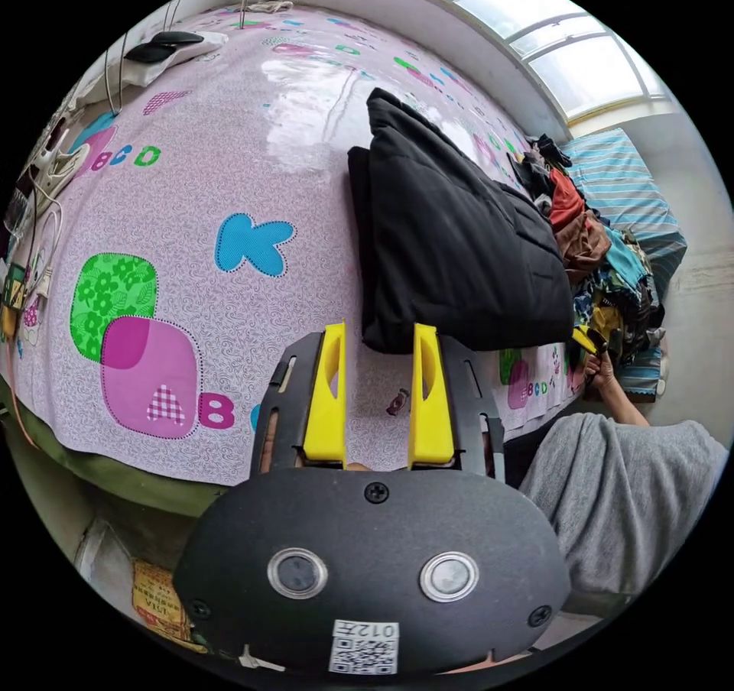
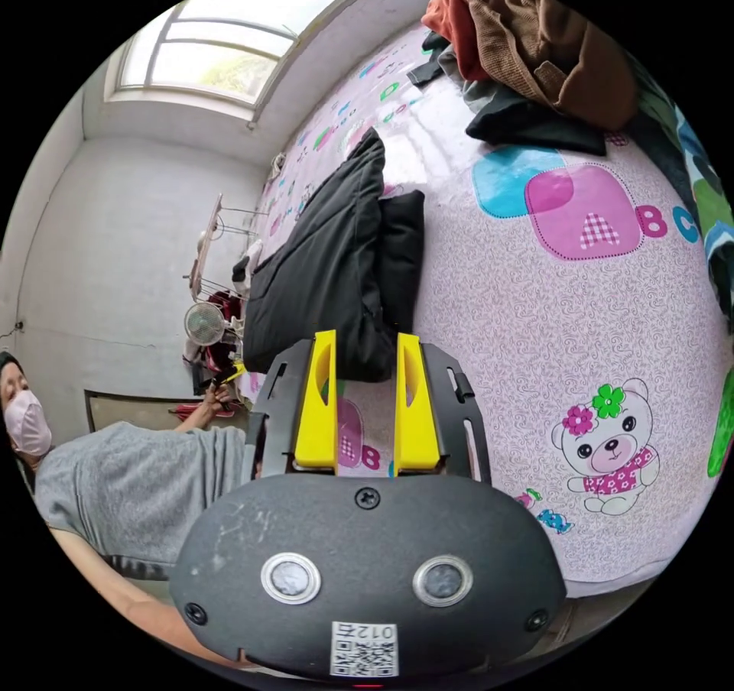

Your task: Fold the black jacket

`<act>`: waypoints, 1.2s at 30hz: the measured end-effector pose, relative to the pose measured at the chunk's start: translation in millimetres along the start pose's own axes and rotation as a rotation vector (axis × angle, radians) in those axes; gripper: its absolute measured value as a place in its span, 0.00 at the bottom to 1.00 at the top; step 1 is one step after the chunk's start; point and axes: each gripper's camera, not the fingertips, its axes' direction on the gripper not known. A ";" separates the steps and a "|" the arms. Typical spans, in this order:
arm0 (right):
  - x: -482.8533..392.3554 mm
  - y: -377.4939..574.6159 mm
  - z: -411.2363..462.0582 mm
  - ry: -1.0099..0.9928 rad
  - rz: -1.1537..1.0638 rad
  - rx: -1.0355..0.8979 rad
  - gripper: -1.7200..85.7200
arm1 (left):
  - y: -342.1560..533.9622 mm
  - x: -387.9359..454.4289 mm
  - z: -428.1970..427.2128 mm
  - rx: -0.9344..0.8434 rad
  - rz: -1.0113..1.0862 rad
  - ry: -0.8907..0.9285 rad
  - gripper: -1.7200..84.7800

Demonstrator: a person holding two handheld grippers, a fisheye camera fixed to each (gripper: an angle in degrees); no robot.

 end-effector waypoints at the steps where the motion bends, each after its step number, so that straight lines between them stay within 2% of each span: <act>1: -4.3 5.5 4.6 0.011 -0.016 -0.014 0.15 | 0.0 -0.1 0.4 0.006 -0.003 0.007 0.15; 9: -35.2 28.8 18.1 0.093 -0.092 -0.084 0.15 | -8.2 7.0 -2.8 0.025 0.044 0.002 0.14; 16: -54.6 54.2 -2.0 0.170 -0.112 -0.088 0.07 | -10.1 7.0 -13.3 0.052 0.057 -0.034 0.13; 21: -62.8 64.5 -19.1 0.197 -0.102 -0.099 0.09 | -16.8 2.5 -10.5 0.016 0.070 -0.019 0.12; 25: -59.1 70.6 -35.6 0.189 -0.049 -0.095 0.10 | -24.5 -4.7 -2.9 -0.017 0.026 -0.014 0.10; 28: -64.4 75.9 -52.3 0.179 -0.033 -0.093 0.06 | -32.7 -2.3 0.0 -0.059 0.038 -0.007 0.07; 31: -78.5 83.9 -97.0 0.073 -0.065 -0.111 0.03 | -39.8 10.8 -21.9 -0.109 0.112 -0.033 0.04; 36: -84.0 111.4 -167.2 -0.037 -0.082 -0.207 0.01 | -28.1 12.8 -89.7 -0.117 0.228 0.088 0.02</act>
